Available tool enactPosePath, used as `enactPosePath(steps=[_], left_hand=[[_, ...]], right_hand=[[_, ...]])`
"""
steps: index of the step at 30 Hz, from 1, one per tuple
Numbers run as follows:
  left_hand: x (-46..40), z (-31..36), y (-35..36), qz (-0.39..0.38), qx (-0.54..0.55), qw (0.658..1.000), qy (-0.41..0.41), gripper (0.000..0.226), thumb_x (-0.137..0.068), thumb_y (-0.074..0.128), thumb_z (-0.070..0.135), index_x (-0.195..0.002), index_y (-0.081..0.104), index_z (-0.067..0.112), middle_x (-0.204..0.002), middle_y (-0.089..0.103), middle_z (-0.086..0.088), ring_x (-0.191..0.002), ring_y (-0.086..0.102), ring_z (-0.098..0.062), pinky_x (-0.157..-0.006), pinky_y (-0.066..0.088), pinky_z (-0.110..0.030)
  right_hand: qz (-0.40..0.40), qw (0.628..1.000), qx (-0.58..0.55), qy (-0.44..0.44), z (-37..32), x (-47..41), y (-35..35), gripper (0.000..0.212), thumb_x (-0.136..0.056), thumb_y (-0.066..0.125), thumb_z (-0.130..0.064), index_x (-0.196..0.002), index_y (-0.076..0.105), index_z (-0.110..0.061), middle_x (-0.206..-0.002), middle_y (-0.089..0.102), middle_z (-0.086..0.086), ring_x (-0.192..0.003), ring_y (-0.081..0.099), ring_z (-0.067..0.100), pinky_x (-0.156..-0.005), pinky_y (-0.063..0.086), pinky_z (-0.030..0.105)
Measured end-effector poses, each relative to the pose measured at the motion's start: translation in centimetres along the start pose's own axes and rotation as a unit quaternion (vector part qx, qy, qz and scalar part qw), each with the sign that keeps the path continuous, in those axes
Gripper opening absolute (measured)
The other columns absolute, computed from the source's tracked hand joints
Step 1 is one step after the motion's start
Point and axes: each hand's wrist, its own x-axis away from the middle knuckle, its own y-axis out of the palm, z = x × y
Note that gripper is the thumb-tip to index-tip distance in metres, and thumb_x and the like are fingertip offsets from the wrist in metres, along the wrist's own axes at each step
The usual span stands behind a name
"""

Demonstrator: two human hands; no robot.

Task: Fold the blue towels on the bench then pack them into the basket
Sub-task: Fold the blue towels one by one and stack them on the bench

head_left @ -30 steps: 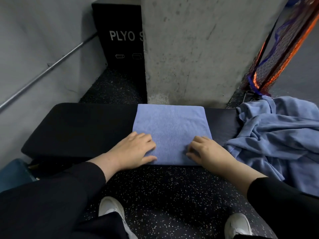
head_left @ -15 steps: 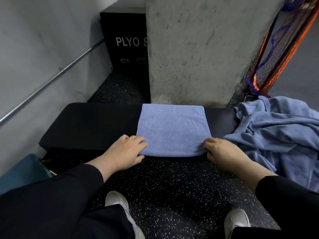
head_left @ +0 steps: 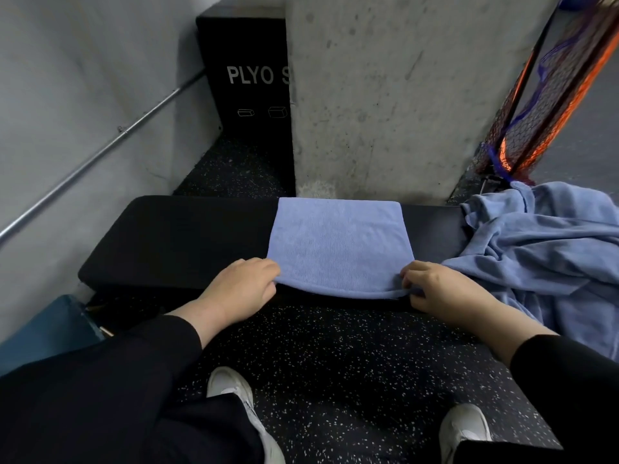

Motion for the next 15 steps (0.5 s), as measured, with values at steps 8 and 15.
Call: enactPosePath(steps=[8,15], left_hand=[[1.1,-1.2,-3.4,-0.072,0.274,0.95,-0.131,0.018,-0.094,0.052,0.024,-0.079,0.058,0.017,-0.067,0.053,0.003,-0.062,0.046,-0.009,-0.063,0.04,-0.034],[1.9,-0.5,-6.4,-0.072,0.438,0.878,-0.176,0.021,-0.085,0.058,0.018,-0.065,0.052,0.015,-0.065,0.046,0.0,-0.064,0.044,-0.013,-0.064,0.038,-0.03]], right_hand=[[0.008,0.99,-0.095,0.105,-1.8,1.0,-2.2,0.005,-0.086,0.06,-0.021,-0.085,0.061,-0.026,-0.071,0.066,-0.009,-0.068,0.061,0.014,-0.067,0.049,0.033],[0.046,0.948,-0.271,0.16,-3.4,1.6,-5.2,0.021,-0.089,0.055,-0.008,-0.078,0.067,-0.021,-0.059,0.063,-0.005,-0.054,0.051,0.007,-0.054,0.043,0.022]])
